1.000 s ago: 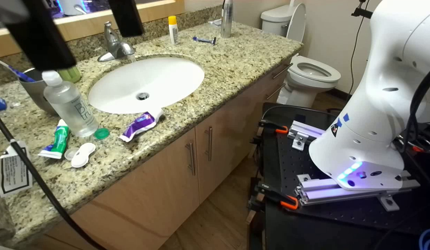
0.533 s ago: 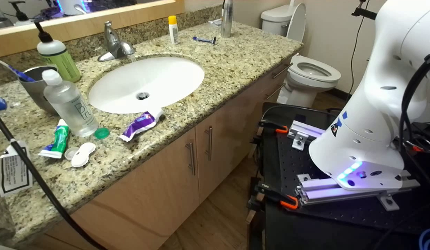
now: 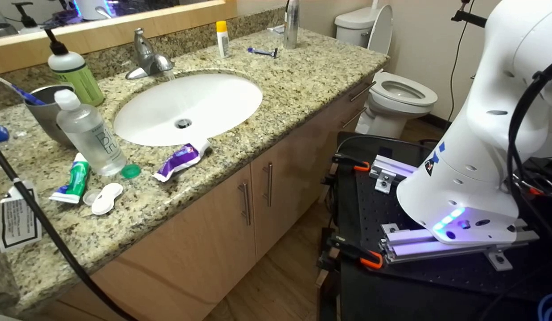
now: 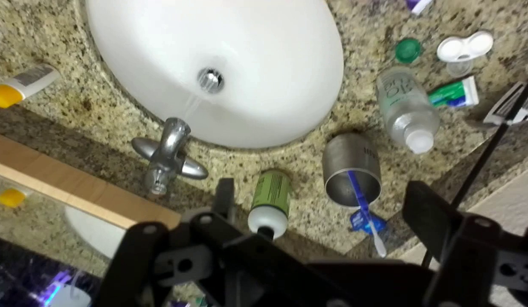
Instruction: Close the faucet
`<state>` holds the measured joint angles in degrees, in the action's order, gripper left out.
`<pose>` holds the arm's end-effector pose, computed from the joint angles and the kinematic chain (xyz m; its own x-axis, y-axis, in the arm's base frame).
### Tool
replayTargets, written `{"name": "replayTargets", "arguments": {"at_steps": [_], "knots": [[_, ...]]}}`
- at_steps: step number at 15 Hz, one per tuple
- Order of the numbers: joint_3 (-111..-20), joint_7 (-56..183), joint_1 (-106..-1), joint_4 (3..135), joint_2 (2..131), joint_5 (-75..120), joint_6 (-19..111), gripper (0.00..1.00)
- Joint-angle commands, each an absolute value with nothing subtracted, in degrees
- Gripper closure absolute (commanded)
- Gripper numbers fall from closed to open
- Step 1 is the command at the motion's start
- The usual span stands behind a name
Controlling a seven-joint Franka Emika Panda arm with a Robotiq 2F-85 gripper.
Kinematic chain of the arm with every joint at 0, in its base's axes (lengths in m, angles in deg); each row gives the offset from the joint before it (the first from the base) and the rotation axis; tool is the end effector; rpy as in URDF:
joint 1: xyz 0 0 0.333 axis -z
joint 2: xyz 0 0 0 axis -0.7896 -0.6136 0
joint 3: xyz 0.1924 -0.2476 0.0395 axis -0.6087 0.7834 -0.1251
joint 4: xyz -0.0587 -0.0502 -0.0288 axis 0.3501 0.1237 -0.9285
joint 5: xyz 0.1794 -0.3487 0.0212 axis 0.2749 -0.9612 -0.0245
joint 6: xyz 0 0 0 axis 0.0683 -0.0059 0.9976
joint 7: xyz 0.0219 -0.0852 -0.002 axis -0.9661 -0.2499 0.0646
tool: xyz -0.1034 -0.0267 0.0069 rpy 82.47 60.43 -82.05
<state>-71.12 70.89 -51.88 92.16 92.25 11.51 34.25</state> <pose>0.5365 0.0046 0.5541 0.9498 -0.0414 0.3101 -0.1005 -0.9790 0.1772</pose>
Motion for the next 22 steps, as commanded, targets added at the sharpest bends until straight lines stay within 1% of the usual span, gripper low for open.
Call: {"name": "replayTargets", "arguments": {"at_steps": [1,4,7,8,9,11,13,19,20,22], "knots": [[-69.9,78.1,-48.7,89.4,83.4,4.4,49.6,0.0],[-66.1,87.5,-46.1,87.0,76.2,-5.7,61.9,0.0],[-59.9,99.8,-45.0,79.7,66.2,-17.2,69.3,0.0],[-57.7,103.6,-45.5,75.8,62.6,-18.8,67.5,0.0],[-59.9,98.4,-45.6,83.6,69.5,-15.3,67.4,0.0],[-58.9,99.5,-45.3,81.7,66.7,-15.9,67.6,0.0],[-59.0,99.8,-46.0,82.5,67.6,-17.3,68.6,0.0],[-53.1,118.5,-46.9,72.6,55.6,-24.1,69.8,0.0],[-55.4,114.0,-46.3,77.1,60.3,-21.5,67.9,0.0],[-54.0,117.0,-46.3,74.6,57.0,-22.7,68.9,0.0]]}}
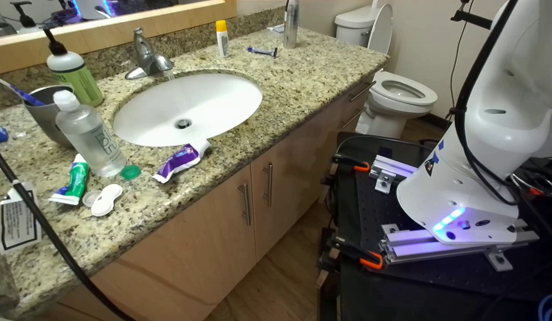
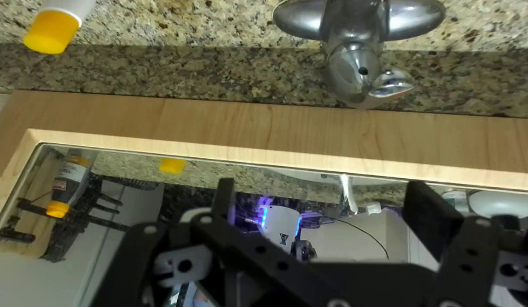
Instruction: Close the faucet
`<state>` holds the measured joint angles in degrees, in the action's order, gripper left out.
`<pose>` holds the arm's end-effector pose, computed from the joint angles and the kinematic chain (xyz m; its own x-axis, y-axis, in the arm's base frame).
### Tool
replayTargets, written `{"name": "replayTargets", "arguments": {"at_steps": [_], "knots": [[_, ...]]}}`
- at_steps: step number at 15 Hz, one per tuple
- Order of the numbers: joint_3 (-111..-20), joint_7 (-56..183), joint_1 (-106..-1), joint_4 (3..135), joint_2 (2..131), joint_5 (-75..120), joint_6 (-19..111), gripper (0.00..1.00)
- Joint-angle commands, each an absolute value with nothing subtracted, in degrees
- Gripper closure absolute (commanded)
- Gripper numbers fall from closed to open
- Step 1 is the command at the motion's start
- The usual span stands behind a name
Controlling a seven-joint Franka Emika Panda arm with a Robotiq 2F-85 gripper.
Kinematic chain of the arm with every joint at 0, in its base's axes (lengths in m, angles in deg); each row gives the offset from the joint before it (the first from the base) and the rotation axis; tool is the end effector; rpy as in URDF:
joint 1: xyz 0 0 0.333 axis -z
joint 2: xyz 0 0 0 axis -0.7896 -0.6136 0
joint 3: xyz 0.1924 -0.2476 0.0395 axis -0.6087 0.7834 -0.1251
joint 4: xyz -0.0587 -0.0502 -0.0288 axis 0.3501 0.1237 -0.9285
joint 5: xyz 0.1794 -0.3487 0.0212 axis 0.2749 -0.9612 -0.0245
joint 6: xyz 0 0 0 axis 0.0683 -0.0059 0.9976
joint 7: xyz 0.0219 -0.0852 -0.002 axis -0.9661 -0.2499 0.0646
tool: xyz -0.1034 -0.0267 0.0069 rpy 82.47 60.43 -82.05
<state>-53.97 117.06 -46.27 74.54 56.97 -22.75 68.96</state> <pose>0.6721 -0.2028 0.3905 0.6147 -0.3436 0.7100 -0.6317 -0.7535 0.1822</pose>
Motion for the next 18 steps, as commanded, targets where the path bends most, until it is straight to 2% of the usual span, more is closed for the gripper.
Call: {"name": "replayTargets", "arguments": {"at_steps": [1,5,6,11,18], "knots": [[-53.9,117.3,-46.3,73.9,56.2,-22.8,69.1,0.0],[-52.8,119.0,-46.9,70.5,53.0,-22.2,62.8,0.0],[-52.6,117.1,-47.3,72.9,55.3,-21.5,66.2,0.0],[-52.4,117.9,-47.4,71.4,53.3,-21.5,64.1,0.0],[-54.0,111.8,-47.6,71.6,53.0,-12.9,57.2,0.0]]}}
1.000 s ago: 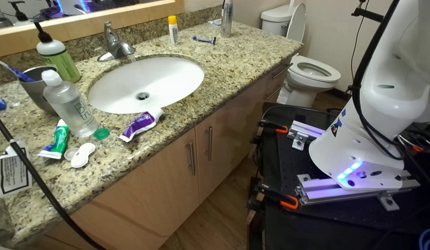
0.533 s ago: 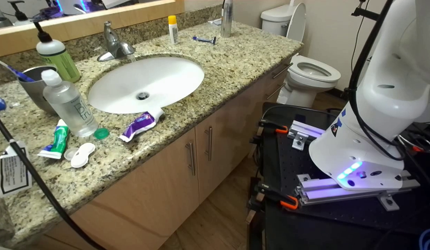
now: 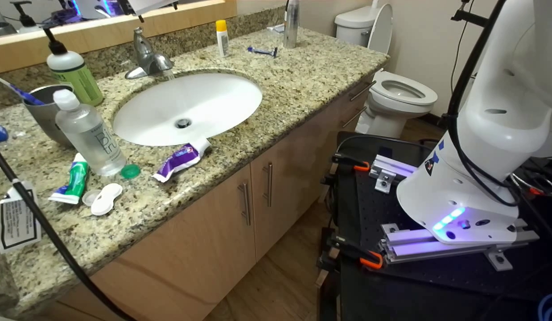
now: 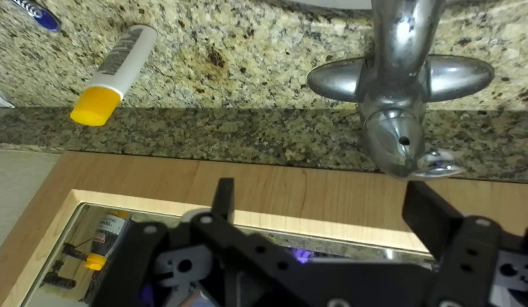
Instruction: Close the faucet
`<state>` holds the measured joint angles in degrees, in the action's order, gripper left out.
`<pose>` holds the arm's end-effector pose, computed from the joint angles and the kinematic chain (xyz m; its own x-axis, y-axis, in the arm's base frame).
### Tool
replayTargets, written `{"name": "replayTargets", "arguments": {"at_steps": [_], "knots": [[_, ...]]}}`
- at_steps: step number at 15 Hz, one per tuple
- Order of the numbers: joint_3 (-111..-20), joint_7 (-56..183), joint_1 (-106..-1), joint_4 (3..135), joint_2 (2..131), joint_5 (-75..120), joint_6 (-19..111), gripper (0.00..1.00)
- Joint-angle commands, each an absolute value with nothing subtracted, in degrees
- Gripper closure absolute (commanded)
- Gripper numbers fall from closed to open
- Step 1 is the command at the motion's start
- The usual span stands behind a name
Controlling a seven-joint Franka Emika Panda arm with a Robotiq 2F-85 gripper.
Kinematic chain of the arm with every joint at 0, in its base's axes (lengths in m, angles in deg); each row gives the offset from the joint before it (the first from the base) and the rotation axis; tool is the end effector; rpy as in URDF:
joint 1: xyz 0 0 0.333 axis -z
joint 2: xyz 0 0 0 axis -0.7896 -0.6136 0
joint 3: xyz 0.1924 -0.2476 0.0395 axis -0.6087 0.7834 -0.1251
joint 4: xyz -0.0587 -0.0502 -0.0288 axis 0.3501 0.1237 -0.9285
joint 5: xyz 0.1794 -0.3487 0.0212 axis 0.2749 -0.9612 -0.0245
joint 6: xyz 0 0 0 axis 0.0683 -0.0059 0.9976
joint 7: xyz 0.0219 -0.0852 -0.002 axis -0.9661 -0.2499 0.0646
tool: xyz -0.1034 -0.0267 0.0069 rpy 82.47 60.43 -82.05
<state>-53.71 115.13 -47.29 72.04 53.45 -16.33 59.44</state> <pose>0.6768 -0.2116 0.3579 0.6445 -0.4488 0.6191 -0.6988 -0.6743 0.2386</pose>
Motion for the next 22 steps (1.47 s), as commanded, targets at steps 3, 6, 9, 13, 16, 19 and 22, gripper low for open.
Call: {"name": "replayTargets", "arguments": {"at_steps": [3,6,9,13,16,19,22], "knots": [[-54.5,108.5,-48.0,71.1,52.8,-8.0,55.5,0.0],[-52.6,109.9,-49.5,71.9,53.2,-7.8,57.1,0.0],[-49.8,114.3,-51.0,68.4,50.2,-10.8,58.9,0.0],[-47.9,117.5,-51.5,68.4,49.7,-14.0,60.8,0.0],[-45.7,120.6,-51.9,65.6,45.5,-16.0,62.4,0.0],[-49.1,116.0,-50.8,66.8,46.8,-11.9,61.1,0.0],[-49.1,113.1,-51.1,65.7,46.2,-8.1,59.3,0.0]]}}
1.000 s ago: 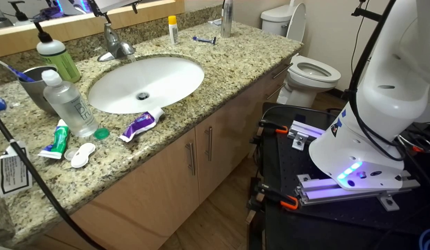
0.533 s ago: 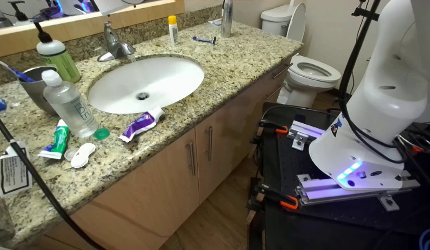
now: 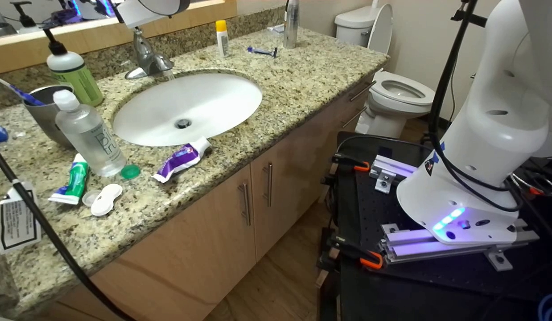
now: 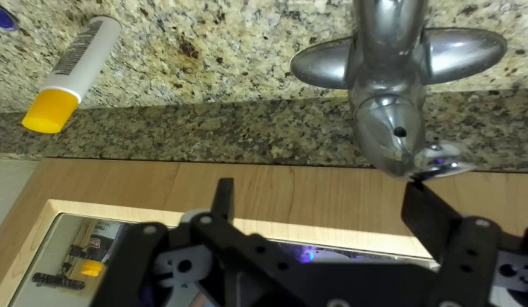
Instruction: Close the faucet
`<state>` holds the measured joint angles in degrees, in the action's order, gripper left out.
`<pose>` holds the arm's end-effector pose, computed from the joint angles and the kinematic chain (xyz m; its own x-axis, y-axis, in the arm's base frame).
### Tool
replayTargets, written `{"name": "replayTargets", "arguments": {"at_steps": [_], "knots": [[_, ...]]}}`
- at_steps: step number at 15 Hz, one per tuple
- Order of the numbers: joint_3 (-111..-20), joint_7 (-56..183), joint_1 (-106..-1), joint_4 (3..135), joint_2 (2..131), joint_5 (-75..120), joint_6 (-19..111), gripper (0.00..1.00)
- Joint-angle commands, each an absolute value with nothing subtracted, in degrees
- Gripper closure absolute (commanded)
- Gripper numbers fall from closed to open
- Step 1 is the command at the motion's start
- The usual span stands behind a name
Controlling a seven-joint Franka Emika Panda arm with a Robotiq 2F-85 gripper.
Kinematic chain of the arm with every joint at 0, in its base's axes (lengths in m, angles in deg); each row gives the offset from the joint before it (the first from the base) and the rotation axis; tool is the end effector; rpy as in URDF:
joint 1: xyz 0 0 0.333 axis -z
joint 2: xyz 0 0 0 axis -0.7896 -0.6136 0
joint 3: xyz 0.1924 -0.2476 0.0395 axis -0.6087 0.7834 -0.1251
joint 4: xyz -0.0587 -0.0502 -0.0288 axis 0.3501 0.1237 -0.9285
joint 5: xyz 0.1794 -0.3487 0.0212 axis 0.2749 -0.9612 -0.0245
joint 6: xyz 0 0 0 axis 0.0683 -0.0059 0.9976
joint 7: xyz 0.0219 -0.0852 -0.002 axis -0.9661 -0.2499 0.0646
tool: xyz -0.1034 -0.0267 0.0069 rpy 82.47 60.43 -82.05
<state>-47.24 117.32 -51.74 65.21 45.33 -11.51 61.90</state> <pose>0.7054 -0.2181 0.3319 0.5924 -0.4668 0.6566 -0.7377 -0.6419 0.2092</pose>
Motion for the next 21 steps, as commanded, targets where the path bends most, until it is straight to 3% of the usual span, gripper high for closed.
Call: {"name": "replayTargets", "arguments": {"at_steps": [1,9,17,21], "knots": [[-49.3,111.2,-51.3,65.2,46.2,-6.4,56.0,0.0],[-52.5,101.7,-50.4,58.9,45.6,4.2,29.4,0.0],[-48.2,114.5,-54.2,60.6,49.4,-6.3,51.8,0.0],[-48.2,114.5,-53.7,59.3,48.9,-6.6,50.3,0.0]]}}
